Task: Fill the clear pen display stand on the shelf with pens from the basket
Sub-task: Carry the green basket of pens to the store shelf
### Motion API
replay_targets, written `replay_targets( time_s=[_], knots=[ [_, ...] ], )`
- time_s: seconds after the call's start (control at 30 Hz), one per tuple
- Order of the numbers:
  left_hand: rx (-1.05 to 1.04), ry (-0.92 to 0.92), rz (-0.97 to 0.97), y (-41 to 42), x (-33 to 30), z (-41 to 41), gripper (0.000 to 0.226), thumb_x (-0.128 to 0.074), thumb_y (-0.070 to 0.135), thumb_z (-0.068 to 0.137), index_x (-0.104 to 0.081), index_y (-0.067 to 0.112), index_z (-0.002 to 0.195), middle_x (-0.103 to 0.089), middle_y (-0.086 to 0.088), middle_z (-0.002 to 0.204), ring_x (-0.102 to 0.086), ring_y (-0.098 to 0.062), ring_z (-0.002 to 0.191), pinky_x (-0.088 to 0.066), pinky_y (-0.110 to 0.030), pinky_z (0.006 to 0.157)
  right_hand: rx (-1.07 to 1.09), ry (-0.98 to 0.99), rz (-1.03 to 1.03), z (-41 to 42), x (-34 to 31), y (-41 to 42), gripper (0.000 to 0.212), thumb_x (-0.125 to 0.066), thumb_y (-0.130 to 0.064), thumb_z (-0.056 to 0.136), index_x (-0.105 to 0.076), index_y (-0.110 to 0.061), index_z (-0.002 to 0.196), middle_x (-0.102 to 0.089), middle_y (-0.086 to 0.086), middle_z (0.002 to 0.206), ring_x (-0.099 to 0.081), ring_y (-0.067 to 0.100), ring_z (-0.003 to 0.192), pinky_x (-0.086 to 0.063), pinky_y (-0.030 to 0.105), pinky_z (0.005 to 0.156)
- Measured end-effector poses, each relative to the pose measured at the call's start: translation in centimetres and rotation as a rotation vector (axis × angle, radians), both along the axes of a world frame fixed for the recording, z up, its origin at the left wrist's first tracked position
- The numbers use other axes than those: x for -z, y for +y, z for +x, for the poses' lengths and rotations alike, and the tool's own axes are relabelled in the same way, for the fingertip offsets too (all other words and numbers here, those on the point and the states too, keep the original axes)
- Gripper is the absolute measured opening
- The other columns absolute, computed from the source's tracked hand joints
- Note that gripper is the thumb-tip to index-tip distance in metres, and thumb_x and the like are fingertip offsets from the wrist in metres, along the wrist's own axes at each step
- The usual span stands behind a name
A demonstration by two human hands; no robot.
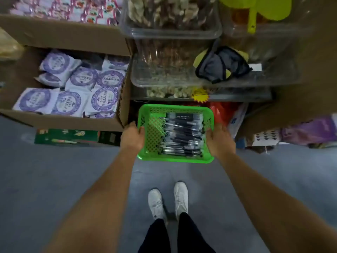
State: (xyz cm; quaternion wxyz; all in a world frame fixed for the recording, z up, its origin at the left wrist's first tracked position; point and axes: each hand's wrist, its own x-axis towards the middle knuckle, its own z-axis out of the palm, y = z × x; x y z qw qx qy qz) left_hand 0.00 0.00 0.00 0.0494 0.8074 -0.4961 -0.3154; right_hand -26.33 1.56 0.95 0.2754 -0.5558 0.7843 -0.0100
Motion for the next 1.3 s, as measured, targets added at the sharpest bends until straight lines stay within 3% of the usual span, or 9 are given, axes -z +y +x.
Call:
replay_targets(
  time_s=[0.07,0.17,0.4,0.6,0.77,1.0,1.13,1.3],
  knots=[
    [-0.033,0.000,-0.026,-0.6,1.3,-0.1,0.045,-0.044,0.024,0.097,-0.042,-0.003,0.132,-0.052,-0.032,0.125,-0.051,-0.046,0.114,-0.042,-0.046,0.092,0.047,-0.031,0.010,-0.2,1.2,-0.8,0.039,-0.033,-0.032,0.102,-0.044,-0.001,0.124,-0.052,0.022,0.127,-0.049,0.039,0.118,-0.041,0.045,0.091],
    [-0.072,0.035,-0.057,-1.2,3.1,-0.5,0.038,-0.040,0.024,0.099,-0.049,-0.005,0.121,-0.057,-0.034,0.116,-0.054,-0.048,0.108,-0.044,-0.046,0.088,0.106,-0.085,0.045,-0.6,3.3,-1.7,0.040,-0.030,-0.035,0.102,-0.042,-0.003,0.123,-0.055,0.024,0.124,-0.052,0.043,0.113,-0.041,0.047,0.089],
    [-0.244,0.145,-0.130,-1.8,4.8,-1.1,0.042,-0.029,0.027,0.102,-0.055,-0.005,0.111,-0.058,-0.032,0.113,-0.053,-0.046,0.107,-0.041,-0.042,0.085,0.229,-0.191,-0.059,-1.3,6.4,-2.4,0.034,-0.026,-0.033,0.104,-0.048,-0.007,0.110,-0.061,0.025,0.101,-0.057,0.042,0.095,-0.041,0.044,0.078],
    [-0.283,0.169,-0.193,-1.1,5.4,-1.8,0.042,-0.027,0.028,0.103,-0.054,-0.003,0.101,-0.060,-0.027,0.101,-0.055,-0.039,0.096,-0.036,-0.035,0.074,0.287,-0.280,-0.158,-1.3,6.9,-1.7,0.028,-0.027,-0.028,0.105,-0.043,-0.008,0.092,-0.041,0.002,0.065,-0.044,0.028,0.065,-0.029,0.034,0.062],
    [-0.224,0.175,-0.261,0.5,5.4,-2.3,0.037,-0.029,0.025,0.102,-0.045,0.006,0.075,-0.050,-0.018,0.073,-0.053,-0.035,0.074,-0.028,-0.031,0.063,0.278,-0.263,-0.185,-2.2,5.6,-1.3,0.028,-0.028,-0.028,0.105,-0.042,-0.009,0.089,-0.038,0.002,0.062,-0.036,0.021,0.056,-0.026,0.035,0.058],
    [-0.198,0.160,-0.300,2.5,2.1,-3.1,0.038,-0.030,0.021,0.102,-0.051,-0.002,0.080,-0.052,-0.020,0.075,-0.044,-0.025,0.068,-0.023,-0.030,0.060,0.266,-0.310,-0.233,-2.9,2.5,0.5,0.030,-0.028,-0.028,0.105,-0.040,-0.009,0.086,-0.037,0.003,0.061,-0.034,0.017,0.053,-0.023,0.034,0.053],
    [-0.202,0.169,-0.349,4.2,0.0,-2.8,0.039,-0.031,0.019,0.102,-0.052,-0.005,0.080,-0.057,-0.027,0.080,-0.051,-0.032,0.073,-0.026,-0.030,0.062,0.230,-0.340,-0.253,-2.9,0.0,1.7,0.030,-0.028,-0.028,0.105,-0.040,-0.009,0.086,-0.036,0.002,0.061,-0.033,0.015,0.053,-0.019,0.033,0.049],
    [-0.237,0.158,-0.382,7.0,-2.7,-1.6,0.039,-0.030,0.020,0.103,-0.051,-0.002,0.079,-0.052,-0.018,0.076,-0.044,-0.025,0.069,-0.022,-0.030,0.060,0.197,-0.360,-0.295,-1.9,-2.8,3.4,0.030,-0.031,-0.029,0.104,-0.039,-0.012,0.082,-0.037,0.001,0.063,-0.034,0.016,0.055,-0.024,0.032,0.054]
  ],
)
